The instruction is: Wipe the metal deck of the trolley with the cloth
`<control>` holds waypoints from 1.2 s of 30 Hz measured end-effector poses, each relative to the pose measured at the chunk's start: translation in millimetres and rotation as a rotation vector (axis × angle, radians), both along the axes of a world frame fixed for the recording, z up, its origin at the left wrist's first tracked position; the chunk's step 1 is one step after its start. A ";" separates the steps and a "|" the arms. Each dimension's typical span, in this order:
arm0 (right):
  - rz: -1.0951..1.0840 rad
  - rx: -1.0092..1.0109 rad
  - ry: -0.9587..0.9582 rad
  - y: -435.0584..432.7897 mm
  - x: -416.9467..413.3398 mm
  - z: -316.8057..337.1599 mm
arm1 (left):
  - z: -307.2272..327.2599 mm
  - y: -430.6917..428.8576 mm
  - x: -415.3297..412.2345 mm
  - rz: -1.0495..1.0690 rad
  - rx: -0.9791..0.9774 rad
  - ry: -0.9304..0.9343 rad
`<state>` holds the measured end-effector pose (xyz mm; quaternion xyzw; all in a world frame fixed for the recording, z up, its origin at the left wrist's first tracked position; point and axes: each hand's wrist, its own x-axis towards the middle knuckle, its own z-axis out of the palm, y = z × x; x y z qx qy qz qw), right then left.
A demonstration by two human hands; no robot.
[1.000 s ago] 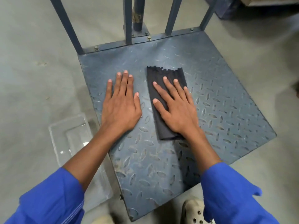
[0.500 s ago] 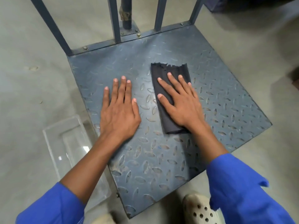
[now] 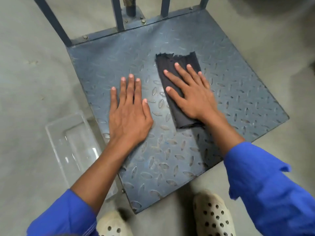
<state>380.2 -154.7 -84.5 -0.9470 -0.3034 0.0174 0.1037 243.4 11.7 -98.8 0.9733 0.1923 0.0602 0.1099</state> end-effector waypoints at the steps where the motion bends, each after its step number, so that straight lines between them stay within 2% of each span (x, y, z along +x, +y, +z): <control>1: -0.059 0.003 0.016 -2.6 18.9 1.6 | -0.6 -1.3 -0.7 0.001 0.000 -0.003; 3: -0.193 0.029 0.050 -6.3 40.8 3.4 | -1.1 -3.6 -1.4 0.007 0.000 -0.002; 6: -0.319 0.051 0.020 3.5 1.1 -0.7 | 0.5 -7.4 -1.7 0.016 0.002 0.005; 10: -0.113 0.029 -0.035 -5.7 -69.0 -6.2 | 1.8 -10.9 -1.5 0.000 0.001 -0.003; 12: -0.104 0.012 -0.029 -14.3 -42.8 -1.7 | 1.5 -13.0 -3.4 -0.015 -0.001 0.002; 15: -0.271 0.032 0.029 -16.8 11.5 1.1 | -0.3 -17.1 -8.5 -0.030 -0.001 0.011; 17: -0.329 0.051 0.042 -8.1 12.2 -0.6 | -1.0 -18.7 -10.3 -0.034 -0.001 0.009; 22: -0.063 0.025 -0.049 -5.9 -78.7 -7.0 | -0.2 -18.9 -9.7 -0.036 -0.008 -0.008; 25: -0.070 0.000 -0.029 -17.1 -51.5 -2.3 | 0.2 -18.0 -9.9 -0.040 -0.010 -0.007; 28: -0.167 0.002 0.044 -26.0 5.0 4.1 | -1.2 -18.9 -10.7 -0.045 0.001 -0.002; 30: -0.243 0.025 0.075 -20.7 13.4 5.3 | -2.3 -18.9 -11.6 -0.043 0.011 0.004; 33: -0.188 0.045 0.029 -5.6 -38.5 1.4 | -1.8 -19.1 -11.4 -0.043 -0.003 -0.007; 36: -0.134 0.024 -0.031 -26.3 -107.7 -2.8 | -1.3 -18.2 -10.5 -0.044 -0.007 -0.008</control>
